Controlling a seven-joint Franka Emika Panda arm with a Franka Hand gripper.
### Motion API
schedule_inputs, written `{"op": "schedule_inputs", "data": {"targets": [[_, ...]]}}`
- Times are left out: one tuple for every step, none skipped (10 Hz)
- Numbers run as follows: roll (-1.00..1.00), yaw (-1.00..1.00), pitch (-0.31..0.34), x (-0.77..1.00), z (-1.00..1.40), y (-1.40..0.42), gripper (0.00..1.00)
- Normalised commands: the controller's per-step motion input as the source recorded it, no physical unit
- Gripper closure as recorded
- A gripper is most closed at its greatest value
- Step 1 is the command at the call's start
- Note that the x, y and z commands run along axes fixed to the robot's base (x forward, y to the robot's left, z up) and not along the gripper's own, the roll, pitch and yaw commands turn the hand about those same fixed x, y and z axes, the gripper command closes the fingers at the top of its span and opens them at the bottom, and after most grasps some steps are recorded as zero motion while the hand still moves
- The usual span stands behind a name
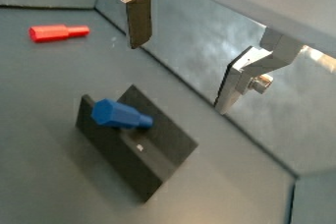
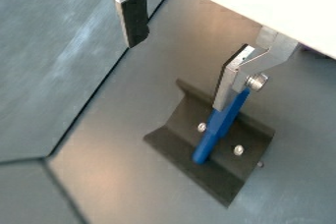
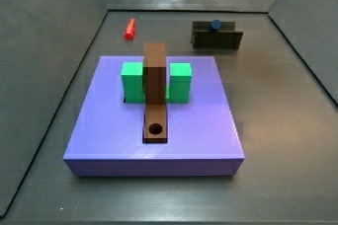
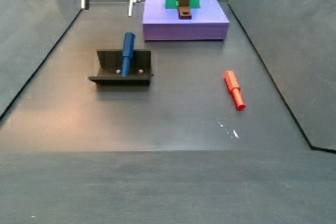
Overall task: Pick up the blue object. Move up. Place the blue object on the fixture. Regrasp the blue object. Move to above the board. Insert the blue object.
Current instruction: Regrasp the blue object.
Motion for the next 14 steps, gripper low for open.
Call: {"op": "schedule_inputs", "data": {"targets": [[1.00,0.37,-0.160,0.00,0.00,-0.09,0.00],[1.00,0.34,-0.189,-0.10,0.00,-0.18,0.00],[1.00,0.31,-0.200,-0.11,-0.01,-0.27,0.00],[1.00,0.25,-0.229,-0.06,-0.07,-0.37,0.00],[1.00,0.19,-0.169,0.00,-0.28,-0.42,0.00],[0.72,0.18,-0.089,0.03,-0.55,-0.18,0.00],[0.45,0.18,0.000,0.09,-0.56,0.00,0.00],[0.09,0.00,0.000,0.00,-0.02,0.00,0.00],[0.01,0.00,0.000,0.00,-0.01,0.00,0.00],[0.24,0.03,0.074,0.17,-0.31,0.00,0.00],[0.19,0.05,0.194,0.31,-0.43,0.00,0.00],[0.22,0.03,0.214,0.34,-0.30,0.00,0.00],[0.21,0.01,0.269,0.41,-0.27,0.00,0.00],[0.25,0.05,0.243,0.41,-0.22,0.00,0.00]]}}
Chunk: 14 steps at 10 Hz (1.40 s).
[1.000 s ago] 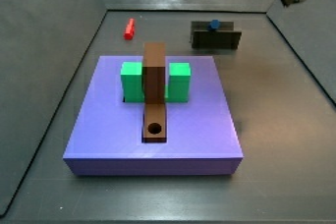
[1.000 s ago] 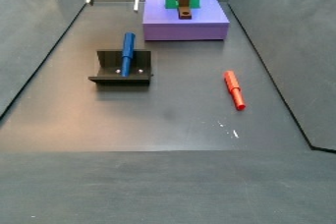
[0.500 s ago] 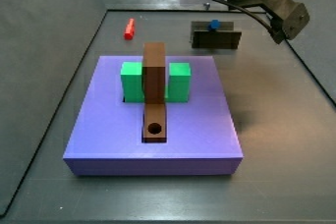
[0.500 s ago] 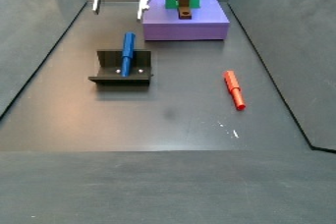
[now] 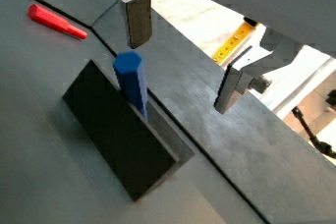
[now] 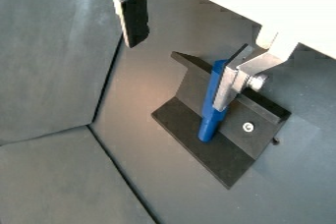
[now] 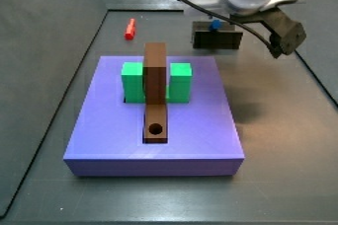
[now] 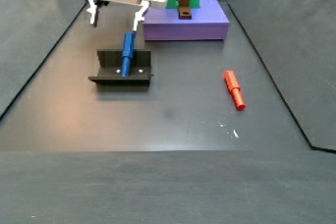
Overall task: Pick up the blue object. Move up. Place the blue object on the fixture. Regrasp the blue object. Move to above the board. Insert the blue object.
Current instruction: Regrasp the blue object.
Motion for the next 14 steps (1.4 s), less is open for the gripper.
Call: {"op": "schedule_inputs", "data": {"targets": [[0.29,0.10,0.177,0.32,-0.17,0.00,0.00],[0.33,0.16,0.037,0.09,-0.16,0.00,0.00],[0.34,0.16,0.000,0.00,-0.12,0.00,0.00],[0.36,0.13,0.000,-0.12,-0.02,0.01,0.00],[0.36,0.13,0.000,-0.13,-0.03,0.00,0.00],[0.32,0.13,0.000,-0.13,-0.06,0.00,0.00],[0.34,0.16,0.000,-0.19,-0.15,0.00,0.00],[0.20,0.14,0.000,0.00,-0.30,0.00,0.00],[0.18,0.09,0.000,0.00,-0.33,0.00,0.00],[0.09,0.00,0.000,0.00,-0.22,-0.01,0.00],[0.00,0.00,0.000,0.00,-0.10,0.00,0.00],[0.00,0.00,0.000,0.00,-0.11,0.00,0.00],[0.00,0.00,0.000,-0.01,-0.15,0.00,0.00],[0.00,0.00,0.000,-0.09,-0.20,0.00,0.00]]}}
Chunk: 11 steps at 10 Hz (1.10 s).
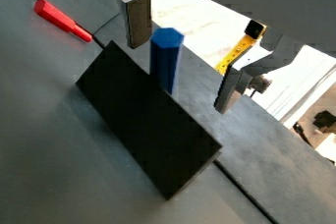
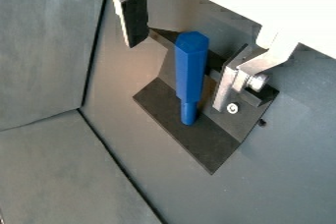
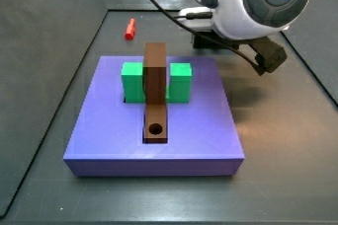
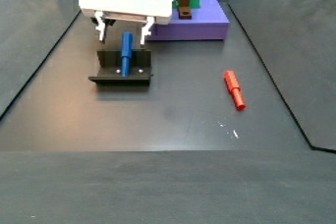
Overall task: Pick up the blue object. Move up. Place the blue object on the fixture. Regrasp the blue object. Move to above the board. Insert the blue object.
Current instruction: Regrasp the blue object.
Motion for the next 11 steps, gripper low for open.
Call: {"op": "schedule_inputs", "data": {"targets": [[0.02,0.00,0.000,-0.01,-0.05,0.00,0.00],[0.01,0.00,0.000,-0.04,-0.01,0.00,0.00],[0.01,0.00,0.000,0.00,0.00,0.00,0.00],[0.10,0.00,0.000,0.00,0.00,0.00,0.00],[0.00,0.00,0.000,0.00,0.00,0.00,1.00],[0.00,0.00,0.000,0.00,0.00,0.00,1.00],[0.00,0.00,0.000,0.00,0.00,0.00,1.00],[0.00,0.00,0.000,0.00,0.00,0.00,1.00],[0.00,0.00,0.000,0.00,0.00,0.00,1.00],[0.00,0.00,0.000,0.00,0.00,0.00,1.00],[0.00,0.00,0.000,0.00,0.00,0.00,1.00]]}}
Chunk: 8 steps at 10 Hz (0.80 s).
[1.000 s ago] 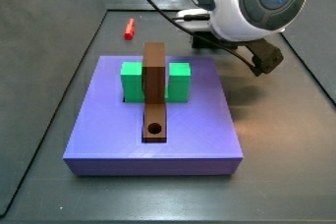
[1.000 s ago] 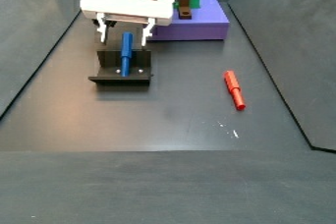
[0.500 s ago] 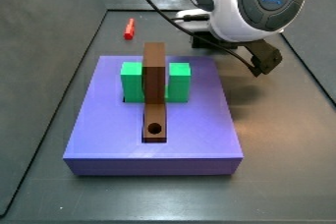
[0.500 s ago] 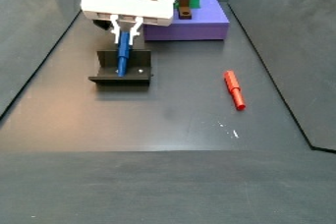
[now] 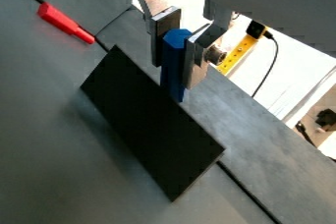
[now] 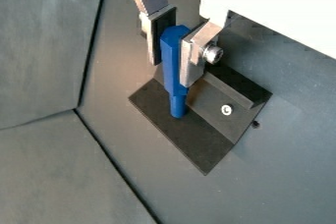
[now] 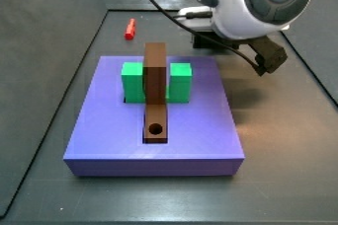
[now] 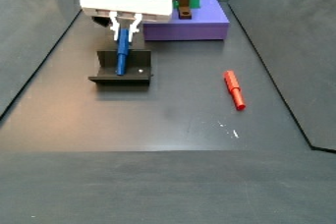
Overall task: Pick up the blue object. Move up. Place the blue object on the fixture. Regrasp the blue object. Move to above the board. Insert the blue object.
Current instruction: Regrasp the blue object.
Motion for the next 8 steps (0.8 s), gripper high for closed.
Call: {"op": "schedule_inputs", "data": {"targets": [[0.00,0.00,0.000,0.00,0.00,0.00,1.00],[0.00,0.00,0.000,0.00,0.00,0.00,1.00],[0.00,0.00,0.000,0.00,0.00,0.00,1.00],[0.00,0.00,0.000,0.00,0.00,0.00,1.00],[0.00,0.00,0.000,0.00,0.00,0.00,1.00],[0.00,0.00,0.000,0.00,0.00,0.00,1.00],[0.00,0.00,0.000,0.00,0.00,0.00,1.00],[0.00,0.00,0.000,0.00,0.00,0.00,1.00]]}}
